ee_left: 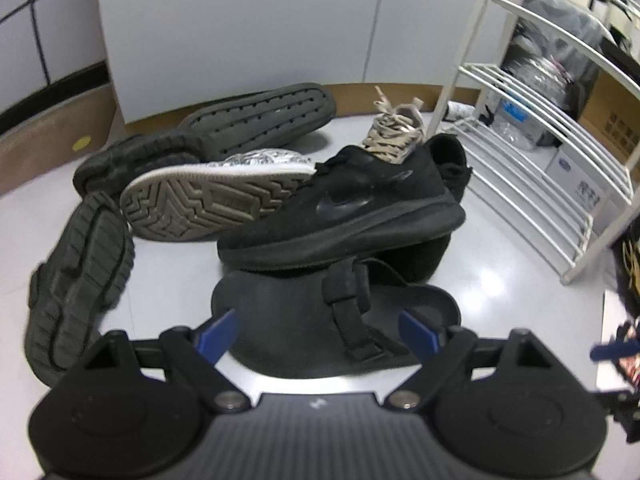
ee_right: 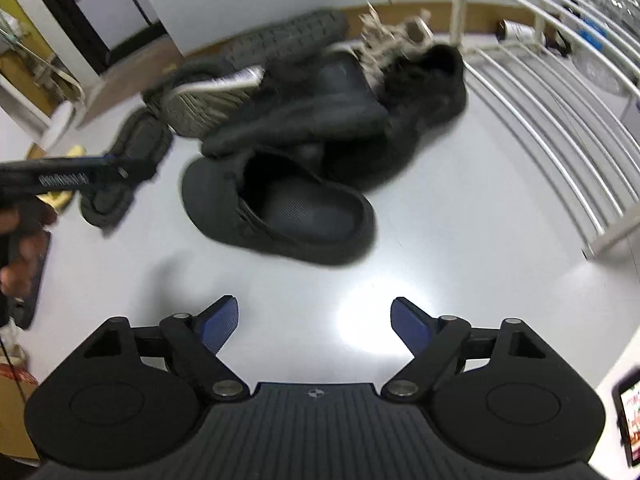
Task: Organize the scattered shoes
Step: 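Lower the left gripper onto the clog strap and close it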
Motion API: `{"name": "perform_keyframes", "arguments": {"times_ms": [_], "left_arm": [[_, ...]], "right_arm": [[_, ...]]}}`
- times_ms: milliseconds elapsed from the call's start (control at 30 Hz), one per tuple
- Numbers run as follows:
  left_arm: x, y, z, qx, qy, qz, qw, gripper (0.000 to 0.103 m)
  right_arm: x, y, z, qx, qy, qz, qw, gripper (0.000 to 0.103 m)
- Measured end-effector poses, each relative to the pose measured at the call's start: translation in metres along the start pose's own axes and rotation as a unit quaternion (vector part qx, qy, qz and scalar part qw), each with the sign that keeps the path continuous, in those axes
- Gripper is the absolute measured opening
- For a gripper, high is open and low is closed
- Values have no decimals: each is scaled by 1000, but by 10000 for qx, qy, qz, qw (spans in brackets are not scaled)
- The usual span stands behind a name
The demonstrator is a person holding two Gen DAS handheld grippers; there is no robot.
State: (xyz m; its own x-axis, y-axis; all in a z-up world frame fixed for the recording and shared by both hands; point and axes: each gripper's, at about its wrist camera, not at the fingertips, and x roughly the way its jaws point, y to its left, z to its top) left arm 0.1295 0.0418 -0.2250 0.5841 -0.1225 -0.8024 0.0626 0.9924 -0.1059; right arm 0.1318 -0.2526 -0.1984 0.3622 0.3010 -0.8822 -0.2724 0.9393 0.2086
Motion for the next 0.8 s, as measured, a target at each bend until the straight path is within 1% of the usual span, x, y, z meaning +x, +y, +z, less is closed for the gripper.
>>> {"name": "perform_keyframes", "arguments": {"times_ms": [33,100,167,300,400,467,600,733,800], "left_arm": [[7,2,-3,-20,-10,-11,10000,88],[19,3,-8,-13,31,5,10000,87],[25,3,-8,47,83,-1,10000,85],[40,-1,2,324,45,29,9995,85],[51,-4,9,336,26,154,9993,84],[61,-9,11,426,104,77,9990,84],[80,-21,9,695,197,123,9973,84],[96,-25,10,759,268,197,9966,83],[103,-26,11,770,279,258,9963,72]], "right_arm": [[3,-2,-4,1,39,8,10000,87],[1,9,-13,-9,67,-53,10000,87],[4,7,-16,4,117,-59,9999,87],[11,5,-21,-15,287,52,9996,87],[14,4,-24,-21,395,120,9991,87],[15,3,-26,-8,420,123,9990,87],[16,1,-29,20,470,128,9988,87],[17,-1,-31,48,520,133,9985,87],[17,-2,-33,62,545,135,9984,87]]}}
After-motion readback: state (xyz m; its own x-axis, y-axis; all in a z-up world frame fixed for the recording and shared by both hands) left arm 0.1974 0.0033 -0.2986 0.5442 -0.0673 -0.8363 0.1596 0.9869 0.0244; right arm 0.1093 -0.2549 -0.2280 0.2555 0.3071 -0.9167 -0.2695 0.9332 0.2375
